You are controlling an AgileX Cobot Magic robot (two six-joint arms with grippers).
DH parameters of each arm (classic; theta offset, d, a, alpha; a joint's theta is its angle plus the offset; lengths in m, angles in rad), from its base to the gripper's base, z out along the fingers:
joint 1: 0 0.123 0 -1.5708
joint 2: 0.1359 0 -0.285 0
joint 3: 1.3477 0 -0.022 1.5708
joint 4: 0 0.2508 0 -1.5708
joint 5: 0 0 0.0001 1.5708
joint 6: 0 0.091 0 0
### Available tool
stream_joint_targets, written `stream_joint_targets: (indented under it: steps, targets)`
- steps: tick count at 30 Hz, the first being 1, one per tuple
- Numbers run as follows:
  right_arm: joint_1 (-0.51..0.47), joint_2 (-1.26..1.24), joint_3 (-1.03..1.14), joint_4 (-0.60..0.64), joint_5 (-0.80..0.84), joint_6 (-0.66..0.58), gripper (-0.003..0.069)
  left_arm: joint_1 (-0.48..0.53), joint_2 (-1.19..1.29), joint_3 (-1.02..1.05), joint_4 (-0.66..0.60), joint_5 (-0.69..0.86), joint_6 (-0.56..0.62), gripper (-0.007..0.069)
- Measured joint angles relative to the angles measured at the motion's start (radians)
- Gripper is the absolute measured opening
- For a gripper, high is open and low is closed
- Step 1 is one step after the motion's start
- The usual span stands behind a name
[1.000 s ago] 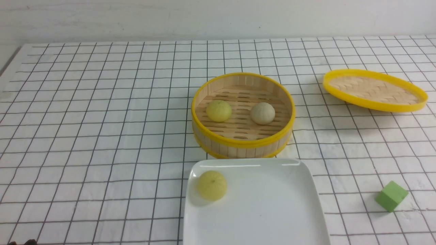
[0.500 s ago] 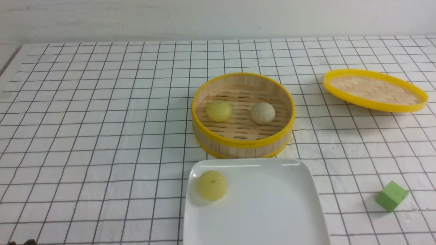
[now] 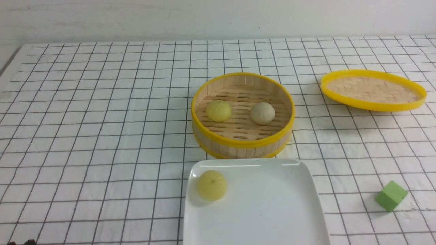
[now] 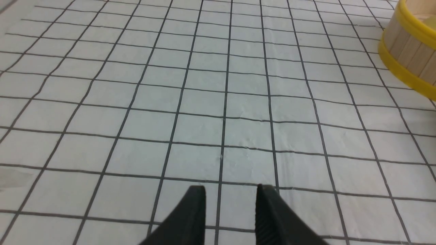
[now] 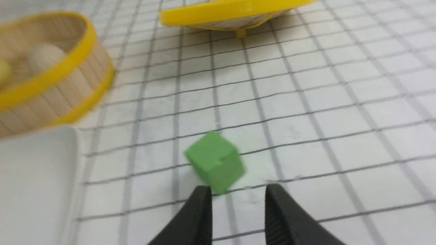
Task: Put the steamed buns into the plate on the white-black tablecloth.
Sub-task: 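Reach toward a bun in the bamboo steamer with the right gripper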
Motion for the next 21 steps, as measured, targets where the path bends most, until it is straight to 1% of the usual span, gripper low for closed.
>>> stream_joint_targets:
  steps: [2,4,5,6,7,8,10,11,12,14,15,16,18,20,21]
  targets:
    - [0.0,0.0,0.001,0.151,0.004,0.074,0.024,0.0,0.0,0.0,0.001,0.0,0.0,0.024]
    - [0.0,0.0,0.001,0.283,0.004,0.119,0.024,0.0,0.0,0.0,0.001,0.0,-0.005,0.024]
    - [0.0,0.0,0.001,0.292,0.004,0.119,0.024,0.0,0.0,0.0,-0.001,0.0,-0.008,0.024]
    - [0.0,0.0,0.001,0.364,-0.004,0.137,0.024,0.0,0.0,0.0,-0.055,-0.002,-0.06,0.024]
    - [0.0,0.0,0.001,0.371,-0.006,0.137,0.024,0.0,0.0,0.0,-0.065,-0.002,-0.069,0.024]
    - [0.0,0.0,0.001,0.42,-0.015,0.141,0.024,0.0,0.0,0.0,-0.162,-0.005,-0.149,0.024]
    - [0.0,0.0,0.001,0.461,-0.035,0.143,0.024,0.0,0.0,0.0,-0.34,-0.006,-0.289,0.024]
    - [0.0,0.0,0.001,0.465,-0.037,0.144,0.024,0.0,0.0,0.001,-0.359,-0.006,-0.289,0.024]
    - [0.0,0.0,0.001,0.482,-0.052,0.144,0.0238,0.0,0.0,0.002,-0.475,-0.006,-0.397,0.024]
    - [0.0,0.0,0.001,0.489,-0.083,0.134,0.0222,0.0,0.0,0.006,-0.612,-0.008,-0.509,0.024]
    - [0.0,0.0,-0.002,0.487,-0.089,0.119,0.0208,0.0,0.0,0.009,-0.646,-0.016,-0.535,0.024]
    - [0.0,0.0,-0.001,0.487,-0.09,0.119,0.0204,0.0,0.0,0.008,-0.651,-0.018,-0.546,0.024]
    - [0.0,0.009,-0.04,0.455,-0.095,0.057,0.0141,0.0,0.0,0.01,-0.688,-0.076,-0.583,0.0239]
    - [0.0,0.05,-0.109,0.407,-0.098,0.0,0.0075,0.0,0.0,0.01,-0.695,-0.115,-0.582,0.0233]
    - [0.0,0.077,-0.154,0.378,-0.087,-0.031,0.0047,0.0,0.0,0.006,-0.694,-0.126,-0.561,0.0225]
